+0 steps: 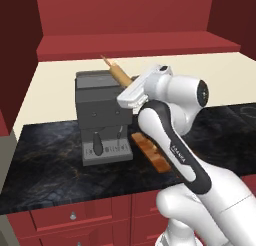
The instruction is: Open the cabinet, retrieve the rolling pin, and place it next to the meat on the cutting board to prepare for tenderizing.
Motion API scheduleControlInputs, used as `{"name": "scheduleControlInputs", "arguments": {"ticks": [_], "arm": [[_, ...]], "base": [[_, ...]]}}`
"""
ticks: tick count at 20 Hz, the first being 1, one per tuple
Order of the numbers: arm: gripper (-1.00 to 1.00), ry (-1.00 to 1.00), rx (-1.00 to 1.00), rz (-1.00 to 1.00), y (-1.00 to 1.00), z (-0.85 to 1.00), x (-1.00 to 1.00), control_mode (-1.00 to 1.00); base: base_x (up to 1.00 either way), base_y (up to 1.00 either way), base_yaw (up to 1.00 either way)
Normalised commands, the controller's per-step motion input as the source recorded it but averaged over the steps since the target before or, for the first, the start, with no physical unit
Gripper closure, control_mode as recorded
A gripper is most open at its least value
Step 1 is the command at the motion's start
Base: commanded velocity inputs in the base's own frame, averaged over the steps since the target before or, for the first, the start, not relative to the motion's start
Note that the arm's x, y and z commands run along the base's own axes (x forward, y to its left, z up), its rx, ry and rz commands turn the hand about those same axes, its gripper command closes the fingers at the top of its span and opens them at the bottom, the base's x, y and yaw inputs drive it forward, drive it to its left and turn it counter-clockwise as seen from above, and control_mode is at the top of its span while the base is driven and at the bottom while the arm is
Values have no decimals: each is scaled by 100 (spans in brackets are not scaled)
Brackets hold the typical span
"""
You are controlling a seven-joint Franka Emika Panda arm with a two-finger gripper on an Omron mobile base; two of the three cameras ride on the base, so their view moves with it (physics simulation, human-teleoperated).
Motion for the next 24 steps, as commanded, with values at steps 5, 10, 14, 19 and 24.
{"name": "scheduleControlInputs", "arguments": {"ticks": [5,10,14,19,24], "arm": [[100,5,2,-4,-37,0,-30,-100],[100,13,0,-4,-46,0,-14,-100],[100,19,0,-6,-48,0,-5,-100],[100,4,0,-2,-45,-19,-8,-100],[100,2,0,0,-42,-35,-13,-100]], "base": [[0,0,0],[0,0,0],[0,0,0],[0,0,0],[0,0,0]]}}
